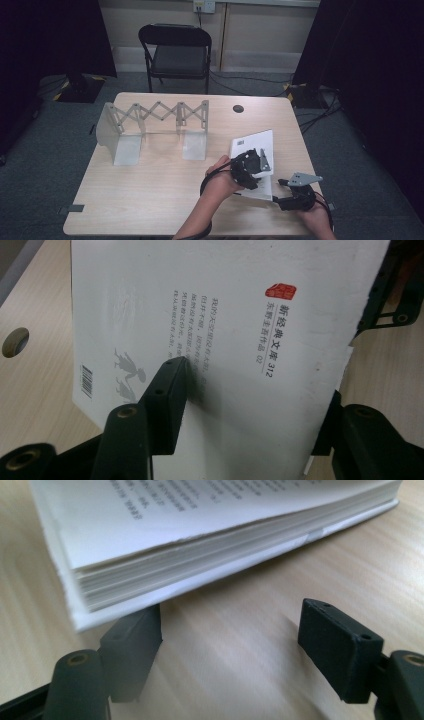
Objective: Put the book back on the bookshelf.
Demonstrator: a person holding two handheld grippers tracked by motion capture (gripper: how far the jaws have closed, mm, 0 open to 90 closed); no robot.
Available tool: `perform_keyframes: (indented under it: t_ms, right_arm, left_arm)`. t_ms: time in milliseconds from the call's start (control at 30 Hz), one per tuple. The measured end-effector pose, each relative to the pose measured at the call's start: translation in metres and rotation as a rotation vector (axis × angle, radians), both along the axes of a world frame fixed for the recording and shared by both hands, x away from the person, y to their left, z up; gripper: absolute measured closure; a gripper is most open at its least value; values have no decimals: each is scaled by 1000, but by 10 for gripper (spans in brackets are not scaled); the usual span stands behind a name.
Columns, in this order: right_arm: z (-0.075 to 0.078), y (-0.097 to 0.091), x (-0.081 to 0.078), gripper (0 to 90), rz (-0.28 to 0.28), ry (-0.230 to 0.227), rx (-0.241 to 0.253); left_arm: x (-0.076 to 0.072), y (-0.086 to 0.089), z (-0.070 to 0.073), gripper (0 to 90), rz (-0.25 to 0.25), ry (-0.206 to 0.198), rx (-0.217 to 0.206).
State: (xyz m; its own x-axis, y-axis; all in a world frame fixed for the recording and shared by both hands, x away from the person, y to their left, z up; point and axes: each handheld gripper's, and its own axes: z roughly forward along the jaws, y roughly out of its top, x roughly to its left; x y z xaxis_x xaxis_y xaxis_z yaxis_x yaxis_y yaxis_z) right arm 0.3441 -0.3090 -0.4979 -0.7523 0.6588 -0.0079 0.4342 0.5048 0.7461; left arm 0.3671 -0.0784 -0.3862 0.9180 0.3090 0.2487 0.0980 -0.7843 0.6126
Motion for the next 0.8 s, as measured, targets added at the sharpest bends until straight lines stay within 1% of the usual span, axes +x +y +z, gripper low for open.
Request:
perform_keyframes:
  t_ms: [33, 67, 100, 167, 233, 267, 333, 367, 433, 467, 500, 533, 600, 633, 667, 700, 733, 800]
  right_arm:
    - [0, 1, 0, 251, -3, -3, -3]
    - [0, 3, 0, 251, 2, -24, -12]
    - [1, 3, 1, 250, 2, -29, -17]
    - [1, 6, 1, 256, 2, -53, -33]
    - [1, 9, 2, 260, 8, -62, -36]
    - [1, 12, 1, 270, 20, -87, -44]
    - [1, 13, 2, 268, 19, -92, -47]
    - [2, 15, 2, 297, 29, -98, -56]
    - [3, 19, 2, 315, 48, -117, -75]
    - [3, 19, 2, 315, 48, -117, -75]
    - [4, 22, 1, 312, 55, -131, -89]
    - [4, 22, 1, 312, 55, -131, -89]
    - [8, 26, -1, 345, 59, -174, -90]
    - [9, 28, -4, 354, 69, -199, -108]
    - [9, 28, -4, 354, 69, -199, -108]
    - [13, 32, -7, 357, 96, -241, -139]
    - [14, 32, -8, 354, 97, -251, -136]
    - [17, 33, -8, 346, 88, -259, -114]
  left_arm:
    - [1, 0, 1, 464, -1, 5, 1]
    - [1, 0, 1, 464, -1, 5, 2]
    - [1, -1, 1, 464, -4, 5, 7]
    - [1, -2, 1, 464, -3, 6, 16]
    - [1, -2, 2, 465, -3, 5, 20]
    - [2, -2, 2, 467, -3, 11, 15]
    - [2, -1, 2, 468, -3, 9, 19]
    - [3, -1, 4, 468, -4, 16, 27]
    - [3, -1, 4, 468, 3, 23, 21]
    - [3, -1, 4, 468, 3, 23, 21]
    - [3, -1, 5, 469, 7, 24, 21]
    - [3, -1, 5, 470, 7, 24, 21]
    - [3, -1, 6, 471, 7, 25, 30]
    - [3, -1, 7, 471, 6, 30, 32]
    - [3, -1, 7, 472, 6, 30, 32]
    - [3, 0, 9, 473, 1, 29, 37]
    - [2, 1, 10, 474, 8, 35, 33]
    - [2, 2, 12, 476, 9, 35, 33]
